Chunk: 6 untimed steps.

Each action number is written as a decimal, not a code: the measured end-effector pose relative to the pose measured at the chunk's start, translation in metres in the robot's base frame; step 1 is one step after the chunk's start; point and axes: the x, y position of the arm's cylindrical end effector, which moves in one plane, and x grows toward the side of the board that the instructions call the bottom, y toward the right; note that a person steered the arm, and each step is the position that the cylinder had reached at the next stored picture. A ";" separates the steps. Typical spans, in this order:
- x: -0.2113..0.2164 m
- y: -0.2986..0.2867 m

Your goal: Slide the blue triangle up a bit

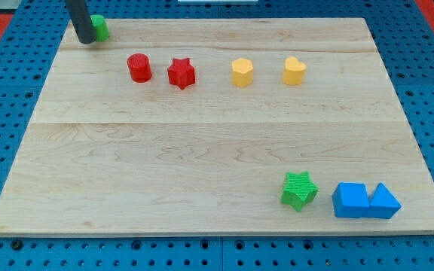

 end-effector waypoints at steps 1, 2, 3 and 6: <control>0.000 0.000; 0.016 0.000; 0.042 0.000; 0.099 0.006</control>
